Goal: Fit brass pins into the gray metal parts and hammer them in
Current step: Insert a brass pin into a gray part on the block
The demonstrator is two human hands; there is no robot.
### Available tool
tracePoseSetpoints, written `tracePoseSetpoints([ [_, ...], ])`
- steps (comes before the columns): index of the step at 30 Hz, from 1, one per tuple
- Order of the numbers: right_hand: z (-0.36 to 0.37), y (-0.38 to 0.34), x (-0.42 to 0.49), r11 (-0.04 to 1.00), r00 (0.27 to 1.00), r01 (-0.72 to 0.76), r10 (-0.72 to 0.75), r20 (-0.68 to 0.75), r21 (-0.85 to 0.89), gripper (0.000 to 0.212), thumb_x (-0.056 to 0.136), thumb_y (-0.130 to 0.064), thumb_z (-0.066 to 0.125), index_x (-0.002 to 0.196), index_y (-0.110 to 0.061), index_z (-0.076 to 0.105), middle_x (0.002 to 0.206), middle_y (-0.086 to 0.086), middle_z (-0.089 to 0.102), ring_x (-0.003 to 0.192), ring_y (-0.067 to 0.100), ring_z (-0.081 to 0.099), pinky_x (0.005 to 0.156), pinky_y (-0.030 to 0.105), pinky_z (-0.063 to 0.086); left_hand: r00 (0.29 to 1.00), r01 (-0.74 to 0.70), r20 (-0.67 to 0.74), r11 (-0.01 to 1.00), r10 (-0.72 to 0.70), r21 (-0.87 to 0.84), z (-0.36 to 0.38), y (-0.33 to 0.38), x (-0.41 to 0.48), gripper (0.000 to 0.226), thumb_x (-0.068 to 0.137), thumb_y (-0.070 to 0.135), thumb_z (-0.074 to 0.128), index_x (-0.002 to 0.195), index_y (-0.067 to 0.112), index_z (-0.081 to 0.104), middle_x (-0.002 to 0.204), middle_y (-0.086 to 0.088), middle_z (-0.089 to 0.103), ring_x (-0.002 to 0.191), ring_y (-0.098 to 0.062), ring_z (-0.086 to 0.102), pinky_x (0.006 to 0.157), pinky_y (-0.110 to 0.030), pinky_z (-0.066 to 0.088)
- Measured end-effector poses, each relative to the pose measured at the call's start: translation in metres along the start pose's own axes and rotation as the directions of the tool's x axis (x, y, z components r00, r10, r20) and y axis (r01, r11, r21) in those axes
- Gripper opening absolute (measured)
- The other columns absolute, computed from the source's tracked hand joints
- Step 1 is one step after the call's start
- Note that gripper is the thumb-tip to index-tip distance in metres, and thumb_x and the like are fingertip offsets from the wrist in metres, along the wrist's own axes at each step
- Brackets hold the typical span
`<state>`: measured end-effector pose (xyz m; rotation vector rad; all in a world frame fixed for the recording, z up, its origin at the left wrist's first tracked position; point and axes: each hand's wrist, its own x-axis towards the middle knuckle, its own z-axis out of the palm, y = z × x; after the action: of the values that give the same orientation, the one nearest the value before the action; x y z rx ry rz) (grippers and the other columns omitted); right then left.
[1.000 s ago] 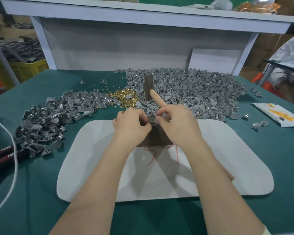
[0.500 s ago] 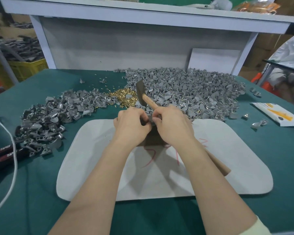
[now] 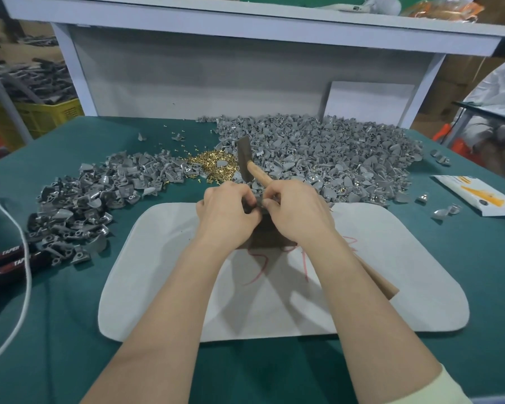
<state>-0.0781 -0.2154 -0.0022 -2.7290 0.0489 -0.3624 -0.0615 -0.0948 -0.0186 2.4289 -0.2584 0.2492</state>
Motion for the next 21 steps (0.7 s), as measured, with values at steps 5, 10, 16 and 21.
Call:
tracePoseSetpoints([
  [5, 0.003, 0.008, 0.0, 0.992, 1.0, 0.019, -0.017, -0.023, 0.122, 0.016, 0.092, -0.024, 0.053, 0.091, -0.032, 0.067, 0.103, 0.0, 0.066, 0.095, 0.024, 0.06, 0.075, 0.032, 0.047, 1.0, 0.015, -0.009, 1.0, -0.015, -0.003, 0.001, -0.001, 0.0, 0.013, 0.08, 0.028, 0.066, 0.073, 0.03, 0.055, 0.092, 0.009, 0.048, 0.11, -0.027, 0.046, 0.09, -0.037, 0.038],
  [10, -0.009, 0.019, -0.005, 0.931, 0.985, 0.108, -0.053, -0.164, 0.35, 0.043, 0.091, -0.006, 0.047, 0.119, -0.035, 0.062, 0.11, -0.018, 0.065, 0.085, 0.0, 0.056, 0.078, 0.016, 0.046, 0.985, 0.132, -0.118, 0.991, -0.128, 0.021, -0.001, -0.005, 0.003, 0.016, 0.083, 0.029, 0.064, 0.071, 0.03, 0.052, 0.098, 0.004, 0.057, 0.11, -0.028, 0.048, 0.089, -0.036, 0.035],
  [16, -0.021, 0.023, -0.012, 0.941, 0.98, 0.137, -0.083, -0.182, 0.311, 0.046, 0.091, -0.016, 0.053, 0.13, -0.039, 0.051, 0.096, -0.019, 0.064, 0.081, 0.009, 0.051, 0.072, 0.019, 0.035, 0.972, 0.19, -0.149, 0.981, -0.184, 0.028, -0.001, -0.008, 0.004, 0.009, 0.082, 0.027, 0.064, 0.077, 0.027, 0.056, 0.102, 0.001, 0.062, 0.11, -0.029, 0.049, 0.088, -0.037, 0.034],
  [21, -0.026, 0.018, -0.019, 0.953, 0.972, 0.149, -0.092, -0.215, 0.264, 0.04, 0.089, -0.022, 0.055, 0.122, -0.044, 0.057, 0.074, -0.018, 0.056, 0.074, 0.009, 0.048, 0.068, 0.023, 0.038, 0.972, 0.182, -0.149, 0.983, -0.181, -0.002, 0.0, -0.01, 0.004, 0.009, 0.083, 0.026, 0.065, 0.077, 0.027, 0.057, 0.104, 0.001, 0.063, 0.11, -0.03, 0.049, 0.089, -0.037, 0.033],
])
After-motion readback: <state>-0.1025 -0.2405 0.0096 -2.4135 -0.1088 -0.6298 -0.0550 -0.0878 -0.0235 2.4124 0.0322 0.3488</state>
